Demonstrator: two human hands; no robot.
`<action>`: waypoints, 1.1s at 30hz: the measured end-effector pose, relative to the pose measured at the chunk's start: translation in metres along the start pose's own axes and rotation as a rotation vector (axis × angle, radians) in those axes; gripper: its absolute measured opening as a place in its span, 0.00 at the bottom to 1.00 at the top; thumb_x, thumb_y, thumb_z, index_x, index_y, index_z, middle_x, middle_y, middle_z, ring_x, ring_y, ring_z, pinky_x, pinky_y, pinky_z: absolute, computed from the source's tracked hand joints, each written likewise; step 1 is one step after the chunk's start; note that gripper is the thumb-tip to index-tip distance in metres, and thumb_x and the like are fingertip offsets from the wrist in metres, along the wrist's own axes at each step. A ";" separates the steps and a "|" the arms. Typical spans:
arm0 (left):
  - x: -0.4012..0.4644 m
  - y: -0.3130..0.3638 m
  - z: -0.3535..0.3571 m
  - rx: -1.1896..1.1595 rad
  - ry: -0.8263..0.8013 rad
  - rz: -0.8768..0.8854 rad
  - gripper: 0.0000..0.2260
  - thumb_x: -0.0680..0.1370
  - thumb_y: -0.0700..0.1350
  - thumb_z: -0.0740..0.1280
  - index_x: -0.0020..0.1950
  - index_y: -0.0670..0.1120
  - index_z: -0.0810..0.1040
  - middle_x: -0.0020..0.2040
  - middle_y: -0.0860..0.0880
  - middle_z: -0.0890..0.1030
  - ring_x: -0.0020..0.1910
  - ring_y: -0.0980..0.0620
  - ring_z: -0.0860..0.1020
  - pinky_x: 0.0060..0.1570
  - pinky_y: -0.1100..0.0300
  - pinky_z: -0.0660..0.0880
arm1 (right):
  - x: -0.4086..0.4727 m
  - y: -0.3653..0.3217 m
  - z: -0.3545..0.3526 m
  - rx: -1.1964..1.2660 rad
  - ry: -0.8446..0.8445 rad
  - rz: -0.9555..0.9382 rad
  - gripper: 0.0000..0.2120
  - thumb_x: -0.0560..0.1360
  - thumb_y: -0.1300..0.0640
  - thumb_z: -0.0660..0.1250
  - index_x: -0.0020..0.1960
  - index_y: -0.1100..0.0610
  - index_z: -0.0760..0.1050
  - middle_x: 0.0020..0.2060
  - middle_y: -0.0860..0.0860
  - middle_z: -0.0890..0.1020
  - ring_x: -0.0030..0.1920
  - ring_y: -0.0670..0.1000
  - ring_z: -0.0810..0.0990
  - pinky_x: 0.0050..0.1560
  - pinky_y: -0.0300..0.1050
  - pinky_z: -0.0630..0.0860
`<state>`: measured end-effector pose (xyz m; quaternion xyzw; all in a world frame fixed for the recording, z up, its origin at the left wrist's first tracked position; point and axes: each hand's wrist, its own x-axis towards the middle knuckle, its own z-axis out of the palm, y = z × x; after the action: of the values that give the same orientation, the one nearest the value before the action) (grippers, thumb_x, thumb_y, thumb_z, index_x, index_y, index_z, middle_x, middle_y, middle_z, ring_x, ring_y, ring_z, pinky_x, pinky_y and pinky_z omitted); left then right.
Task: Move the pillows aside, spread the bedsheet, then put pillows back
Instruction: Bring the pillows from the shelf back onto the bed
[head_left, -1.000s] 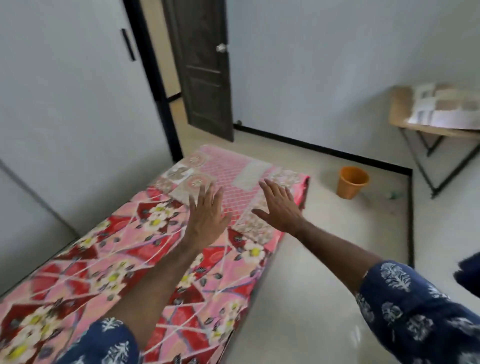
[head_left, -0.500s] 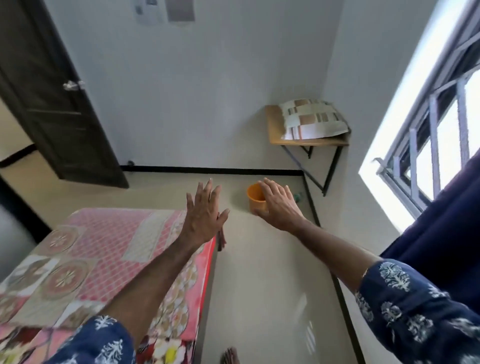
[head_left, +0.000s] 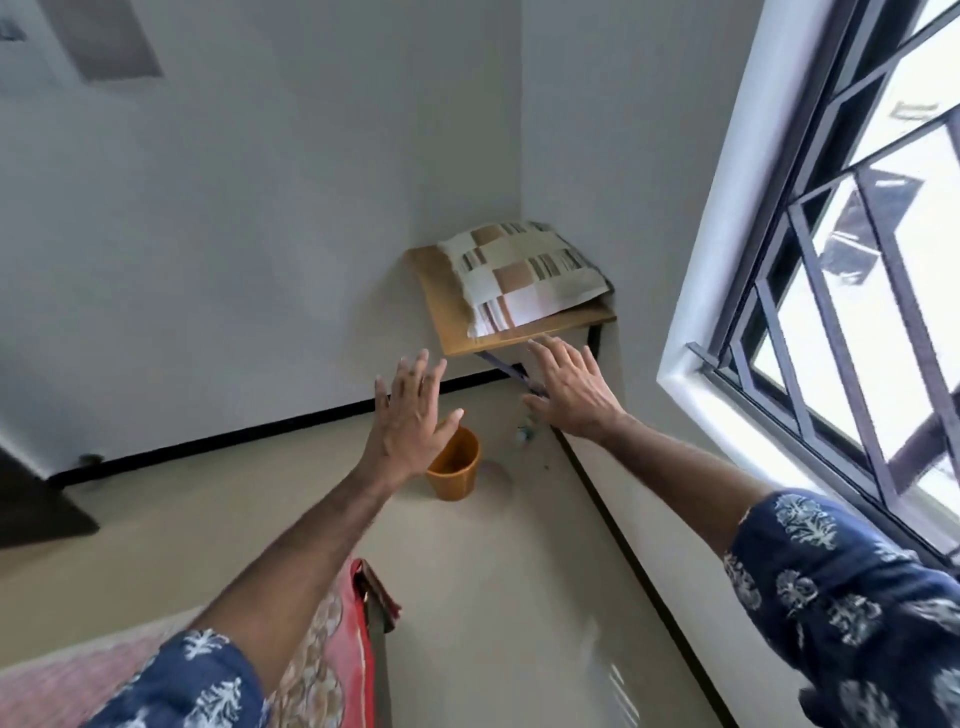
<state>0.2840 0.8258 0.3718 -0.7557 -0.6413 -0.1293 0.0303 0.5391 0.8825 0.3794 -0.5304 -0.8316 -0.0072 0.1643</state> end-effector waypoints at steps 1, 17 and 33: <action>0.024 -0.002 0.008 -0.002 -0.007 0.011 0.36 0.78 0.65 0.50 0.82 0.49 0.51 0.83 0.44 0.50 0.82 0.40 0.49 0.76 0.35 0.48 | 0.019 0.013 0.005 -0.003 0.006 0.018 0.40 0.78 0.41 0.66 0.81 0.56 0.52 0.80 0.55 0.58 0.80 0.58 0.55 0.79 0.62 0.52; 0.389 -0.028 0.099 -0.254 -0.068 -0.053 0.32 0.83 0.54 0.63 0.82 0.45 0.52 0.81 0.42 0.58 0.78 0.43 0.63 0.73 0.46 0.65 | 0.341 0.249 0.074 0.051 -0.108 0.158 0.37 0.79 0.41 0.63 0.80 0.56 0.53 0.78 0.56 0.60 0.76 0.62 0.62 0.76 0.61 0.59; 0.704 -0.130 0.232 -0.811 -0.291 -0.425 0.25 0.83 0.47 0.66 0.77 0.42 0.63 0.74 0.44 0.69 0.71 0.42 0.71 0.60 0.56 0.71 | 0.610 0.387 0.184 0.191 -0.236 0.334 0.36 0.78 0.46 0.68 0.79 0.60 0.58 0.75 0.60 0.65 0.72 0.63 0.66 0.70 0.56 0.67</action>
<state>0.2949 1.5750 0.2972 -0.5688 -0.6772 -0.2653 -0.3841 0.5989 1.6228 0.3139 -0.6400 -0.7425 0.1611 0.1145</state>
